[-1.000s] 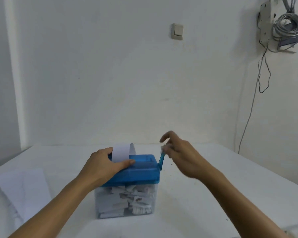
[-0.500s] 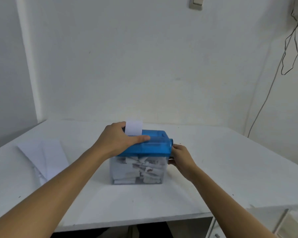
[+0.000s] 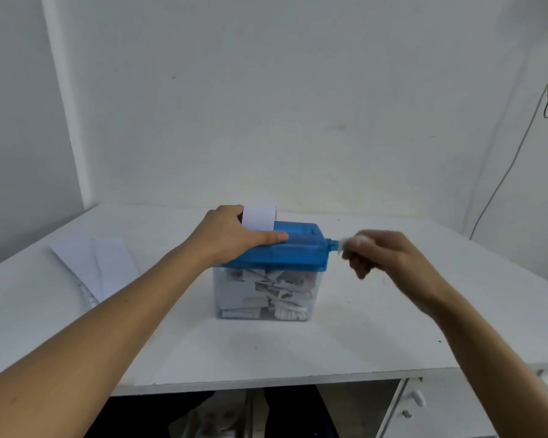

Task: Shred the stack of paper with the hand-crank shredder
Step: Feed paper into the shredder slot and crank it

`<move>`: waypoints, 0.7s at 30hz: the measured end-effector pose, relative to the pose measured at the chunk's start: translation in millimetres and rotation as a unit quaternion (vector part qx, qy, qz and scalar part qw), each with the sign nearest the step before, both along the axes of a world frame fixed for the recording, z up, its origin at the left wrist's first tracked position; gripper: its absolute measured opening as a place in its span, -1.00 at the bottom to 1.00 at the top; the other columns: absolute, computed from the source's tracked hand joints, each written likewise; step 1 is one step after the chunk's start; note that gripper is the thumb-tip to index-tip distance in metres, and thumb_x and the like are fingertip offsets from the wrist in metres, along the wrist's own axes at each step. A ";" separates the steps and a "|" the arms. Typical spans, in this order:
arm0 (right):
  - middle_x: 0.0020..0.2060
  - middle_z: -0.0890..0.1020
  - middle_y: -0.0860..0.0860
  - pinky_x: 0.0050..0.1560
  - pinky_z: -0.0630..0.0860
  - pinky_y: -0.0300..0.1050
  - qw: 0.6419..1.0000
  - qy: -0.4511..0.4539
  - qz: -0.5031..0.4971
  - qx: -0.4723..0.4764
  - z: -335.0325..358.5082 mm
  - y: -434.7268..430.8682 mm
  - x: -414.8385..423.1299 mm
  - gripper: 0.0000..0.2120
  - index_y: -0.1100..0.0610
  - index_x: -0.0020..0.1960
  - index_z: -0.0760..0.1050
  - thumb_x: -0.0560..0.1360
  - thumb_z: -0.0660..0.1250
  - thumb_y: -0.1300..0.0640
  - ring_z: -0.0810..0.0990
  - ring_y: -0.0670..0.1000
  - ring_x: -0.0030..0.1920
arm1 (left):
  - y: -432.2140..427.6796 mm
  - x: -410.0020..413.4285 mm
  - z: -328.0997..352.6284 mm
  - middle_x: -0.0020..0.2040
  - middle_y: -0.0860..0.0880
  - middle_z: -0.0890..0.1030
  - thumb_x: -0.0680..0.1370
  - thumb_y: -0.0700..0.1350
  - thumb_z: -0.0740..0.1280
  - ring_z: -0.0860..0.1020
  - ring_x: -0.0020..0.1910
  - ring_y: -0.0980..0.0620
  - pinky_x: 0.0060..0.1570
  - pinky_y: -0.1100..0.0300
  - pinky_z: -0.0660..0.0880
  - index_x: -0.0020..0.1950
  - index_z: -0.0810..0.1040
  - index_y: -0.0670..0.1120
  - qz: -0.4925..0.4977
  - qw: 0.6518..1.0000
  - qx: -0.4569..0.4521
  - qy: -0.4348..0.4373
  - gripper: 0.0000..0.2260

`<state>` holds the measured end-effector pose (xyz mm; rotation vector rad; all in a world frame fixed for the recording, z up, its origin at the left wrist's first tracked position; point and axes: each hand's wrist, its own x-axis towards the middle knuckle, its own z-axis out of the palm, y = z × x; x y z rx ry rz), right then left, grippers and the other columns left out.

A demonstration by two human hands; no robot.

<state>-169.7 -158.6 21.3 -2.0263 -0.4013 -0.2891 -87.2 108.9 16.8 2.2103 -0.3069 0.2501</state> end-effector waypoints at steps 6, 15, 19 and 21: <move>-0.09 0.67 0.09 -0.15 0.56 -0.09 0.992 -0.027 -0.069 0.102 10.0 11.8 51.6 -0.71 0.24 0.07 0.60 0.65 0.26 0.01 0.59 0.00 -0.24 | 0.5 -0.5 -0.3 -0.03 0.10 0.64 0.24 0.39 0.55 0.59 -0.06 0.09 -0.17 0.17 0.53 0.07 0.62 0.05 -0.007 1.000 0.000 -0.003 -0.43; -0.13 0.68 0.11 -0.13 0.66 -0.13 0.973 0.033 -0.190 0.125 -25.4 28.2 109.2 -0.76 0.20 -0.04 0.55 0.60 0.36 0.01 0.67 0.04 -0.14 | 3.8 -1.9 -0.4 0.02 0.17 0.61 0.13 0.46 0.46 0.56 -0.04 0.18 -0.14 0.24 0.50 0.14 0.57 0.11 -0.044 0.999 0.006 -0.002 -0.30; -0.23 0.66 0.13 -0.28 0.62 -0.18 0.969 0.100 -0.215 0.064 -68.6 27.6 101.9 -0.78 0.23 -0.10 0.54 0.64 0.27 0.12 0.63 0.03 -0.27 | 6.7 -4.3 0.4 0.05 0.27 0.58 0.08 0.44 0.48 0.56 -0.02 0.26 -0.17 0.34 0.44 0.22 0.51 0.17 -0.065 0.998 0.011 0.000 -0.22; -0.31 0.62 0.09 -0.39 0.50 -0.22 0.969 0.089 -0.228 0.038 -78.8 29.7 89.0 -0.73 0.22 -0.16 0.52 0.66 0.24 0.12 0.53 -0.03 -0.39 | 6.4 -4.0 -0.2 0.04 0.26 0.58 0.08 0.43 0.49 0.56 -0.02 0.26 -0.17 0.33 0.44 0.19 0.50 0.18 -0.065 0.998 0.004 -0.002 -0.25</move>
